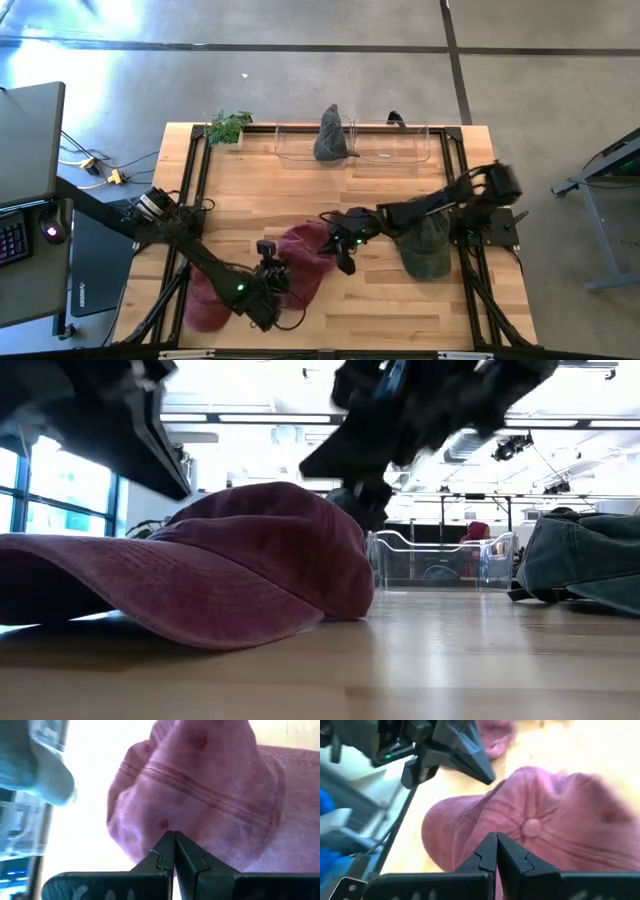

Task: Pick & Place hat
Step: Put the right red cap into the right transparent bin

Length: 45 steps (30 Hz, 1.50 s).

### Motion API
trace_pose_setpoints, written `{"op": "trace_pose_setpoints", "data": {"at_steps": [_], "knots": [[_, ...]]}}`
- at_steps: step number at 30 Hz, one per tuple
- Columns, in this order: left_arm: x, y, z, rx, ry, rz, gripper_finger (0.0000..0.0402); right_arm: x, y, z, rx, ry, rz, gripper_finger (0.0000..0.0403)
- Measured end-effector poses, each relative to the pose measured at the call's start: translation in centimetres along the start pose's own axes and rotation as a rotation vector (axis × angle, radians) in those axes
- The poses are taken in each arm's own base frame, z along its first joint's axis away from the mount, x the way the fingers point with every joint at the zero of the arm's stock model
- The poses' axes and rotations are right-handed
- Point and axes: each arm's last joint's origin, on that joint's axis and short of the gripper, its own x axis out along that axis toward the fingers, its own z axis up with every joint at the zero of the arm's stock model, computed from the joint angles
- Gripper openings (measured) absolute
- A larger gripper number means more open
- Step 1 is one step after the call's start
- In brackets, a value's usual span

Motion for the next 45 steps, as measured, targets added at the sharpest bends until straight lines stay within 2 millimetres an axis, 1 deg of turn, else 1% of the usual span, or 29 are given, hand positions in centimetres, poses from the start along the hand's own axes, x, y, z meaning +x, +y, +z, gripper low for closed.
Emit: {"op": "trace_pose_setpoints", "data": {"at_steps": [3,5,7,9,11,13,15,18,20,22,24,26,27,29,31,32,33,37,40,42,45], "knots": [[-1.0,-0.2,0.0,-0.011,-0.032,0.027,0.0000,-2.5,1.6,1.1,-0.025,-0.002,-0.086,0.0004],[-1.2,-0.3,-0.1,-0.010,-0.037,0.027,0.0000,-3.8,1.9,1.4,-0.009,0.007,-0.145,0.0003],[-1.2,-0.3,0.0,-0.014,-0.033,0.020,0.0000,-4.4,1.7,1.4,0.028,0.011,-0.214,0.0013],[-1.1,-0.3,0.0,-0.024,-0.030,0.018,0.0000,-4.6,0.8,1.2,0.060,0.037,-0.258,0.0035],[-0.9,-0.1,0.1,-0.031,-0.028,0.021,0.0000,-4.3,-0.4,1.1,0.080,0.055,-0.286,0.0068],[-0.7,0.0,0.3,-0.045,-0.024,0.013,0.0000,-3.6,-1.7,0.8,0.098,0.056,-0.316,0.0111],[-0.2,0.1,0.5,-0.068,-0.017,-0.004,0.0000,-2.7,-3.1,0.5,0.131,0.051,-0.329,0.0158],[0.1,0.1,0.7,-0.063,-0.015,-0.015,0.0000,-1.0,-5.1,-0.6,0.175,0.066,-0.329,0.0223],[0.2,0.1,0.9,-0.060,-0.022,-0.020,0.0000,0.2,-6.2,-1.5,0.191,0.075,-0.319,0.0250],[0.2,0.0,1.0,-0.059,-0.028,-0.041,0.0000,1.4,-6.9,-2.1,0.193,0.076,-0.277,0.0259],[0.2,-0.1,1.2,-0.056,-0.039,-0.047,0.0000,2.5,-7.2,-2.5,0.192,0.074,-0.212,0.0248],[0.2,-0.1,1.3,-0.052,-0.049,-0.052,0.0000,3.2,-7.3,-2.6,0.191,0.073,-0.147,0.0215],[0.2,-0.2,1.4,-0.052,-0.051,-0.054,0.0000,3.4,-7.3,-2.6,0.192,0.078,-0.123,0.0190],[0.2,-0.2,1.4,-0.057,-0.057,-0.057,0.0000,3.5,-7.3,-2.5,0.190,0.083,-0.079,0.0124],[0.1,-0.2,1.4,-0.056,-0.058,-0.058,0.0000,3.1,-7.0,-1.9,0.166,0.076,-0.033,0.0046],[0.1,-0.3,1.4,-0.057,-0.059,-0.059,0.0000,2.8,-6.8,-1.4,0.146,0.065,-0.015,0.0025],[0.1,-0.3,1.4,-0.058,-0.060,-0.059,0.0000,2.3,-6.5,-0.8,0.131,0.048,0.006,0.0016],[0.1,-0.3,1.6,-0.064,-0.071,-0.061,0.0000,-0.2,-4.8,2.3,0.106,-0.021,0.130,0.0033],[0.1,-0.4,1.9,-0.054,-0.105,-0.043,0.0000,-3.0,-3.2,4.7,0.039,-0.082,0.216,0.0011],[0.1,-0.3,2.0,-0.048,-0.128,-0.018,0.0000,-5.1,-2.1,6.0,-0.008,-0.119,0.222,0.0006],[0.1,-0.2,2.1,-0.040,-0.151,0.032,0.0000,-8.5,-0.7,7.5,-0.047,-0.173,0.144,0.0012]]}}
